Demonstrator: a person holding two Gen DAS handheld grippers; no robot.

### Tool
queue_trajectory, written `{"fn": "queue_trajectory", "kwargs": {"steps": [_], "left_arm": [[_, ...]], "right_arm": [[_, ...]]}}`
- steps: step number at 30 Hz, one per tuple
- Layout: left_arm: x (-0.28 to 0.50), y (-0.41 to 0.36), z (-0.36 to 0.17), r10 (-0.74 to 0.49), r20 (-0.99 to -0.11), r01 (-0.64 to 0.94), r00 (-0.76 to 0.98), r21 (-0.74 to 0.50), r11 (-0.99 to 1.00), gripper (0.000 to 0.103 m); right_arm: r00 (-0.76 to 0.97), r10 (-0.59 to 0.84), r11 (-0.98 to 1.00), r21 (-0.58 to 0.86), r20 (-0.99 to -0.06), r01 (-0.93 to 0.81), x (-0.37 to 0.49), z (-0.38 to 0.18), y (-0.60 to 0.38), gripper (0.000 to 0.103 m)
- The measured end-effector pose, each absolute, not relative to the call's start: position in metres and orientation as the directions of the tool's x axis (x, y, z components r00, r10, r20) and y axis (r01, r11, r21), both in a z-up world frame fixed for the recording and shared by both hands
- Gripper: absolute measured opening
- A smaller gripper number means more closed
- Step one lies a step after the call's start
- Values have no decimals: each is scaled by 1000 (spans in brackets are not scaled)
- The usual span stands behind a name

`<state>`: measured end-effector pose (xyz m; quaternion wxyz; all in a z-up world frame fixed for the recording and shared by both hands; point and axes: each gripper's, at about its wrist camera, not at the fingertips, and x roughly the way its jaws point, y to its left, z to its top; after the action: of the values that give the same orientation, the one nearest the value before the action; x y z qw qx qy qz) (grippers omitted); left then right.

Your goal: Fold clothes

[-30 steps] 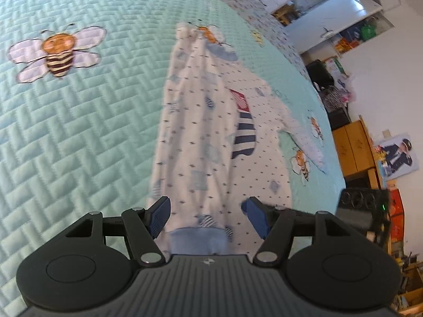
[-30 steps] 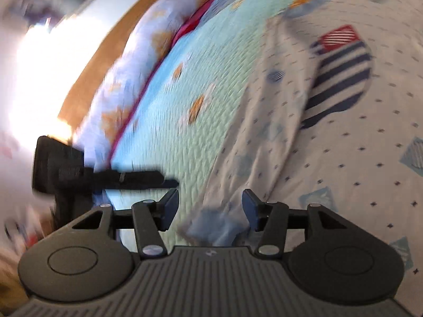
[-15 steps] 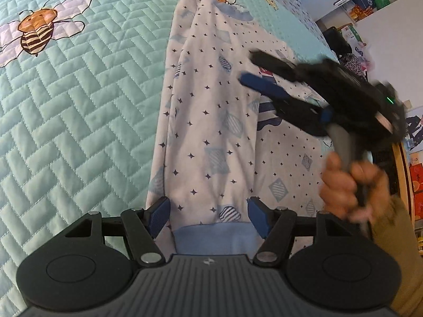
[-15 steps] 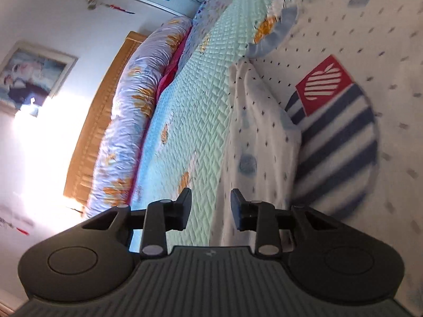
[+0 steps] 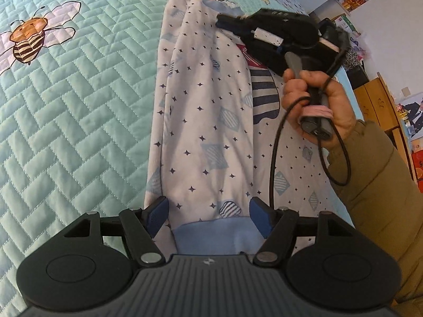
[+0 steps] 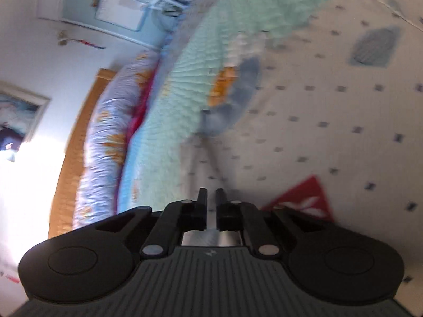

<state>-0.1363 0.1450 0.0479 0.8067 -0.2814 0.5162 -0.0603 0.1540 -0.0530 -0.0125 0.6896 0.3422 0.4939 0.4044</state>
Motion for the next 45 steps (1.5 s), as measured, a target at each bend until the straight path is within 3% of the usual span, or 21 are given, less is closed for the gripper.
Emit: {"fn": "queue_trajectory", "kwargs": {"steps": [3, 5, 9, 12, 16, 21, 23, 25, 27, 30, 41, 45], "left_arm": [[-135, 143, 57, -382, -791, -164, 478, -508, 846, 70], [-133, 140, 65, -375, -783, -138, 496, -498, 856, 70], [-122, 142, 61, -379, -779, -143, 500, -506, 851, 70], [-113, 145, 50, -371, -792, -167, 485, -500, 849, 70], [-114, 146, 46, -387, -777, -158, 496, -520, 840, 70], [-116, 145, 46, -385, -776, -159, 499, -519, 840, 70], [-117, 146, 46, -387, -775, -164, 500, -523, 836, 70], [-117, 145, 46, -385, -776, -166, 500, -522, 836, 70], [-117, 145, 45, -383, -777, -164, 500, -519, 839, 71], [-118, 143, 45, -379, -779, -162, 500, -514, 842, 73], [-118, 141, 45, -373, -780, -151, 502, -505, 850, 75], [-121, 143, 44, -378, -778, -157, 502, -512, 845, 75]], "right_arm": [[118, 919, 395, 875, -377, -281, 145, -3, -46, 10], [83, 913, 405, 860, -400, -311, 144, -3, -38, 17], [44, 903, 418, 847, -428, -328, 159, -8, -14, 17], [43, 888, 447, 835, -458, -321, 173, -15, 0, 14], [93, 869, 487, 809, -486, -328, 193, -16, 12, 0], [216, 847, 529, 805, -485, -268, 211, -16, 11, 0], [252, 851, 520, 805, -461, -286, 203, -5, 5, 15], [227, 874, 483, 816, -430, -318, 188, 4, 0, 19], [177, 893, 451, 827, -414, -336, 176, 8, -3, 19], [110, 878, 471, 799, -466, -374, 166, 4, 3, 20], [165, 842, 536, 761, -514, -366, 208, -12, 27, 17], [199, 859, 513, 793, -473, -328, 210, -10, 22, 18]]}}
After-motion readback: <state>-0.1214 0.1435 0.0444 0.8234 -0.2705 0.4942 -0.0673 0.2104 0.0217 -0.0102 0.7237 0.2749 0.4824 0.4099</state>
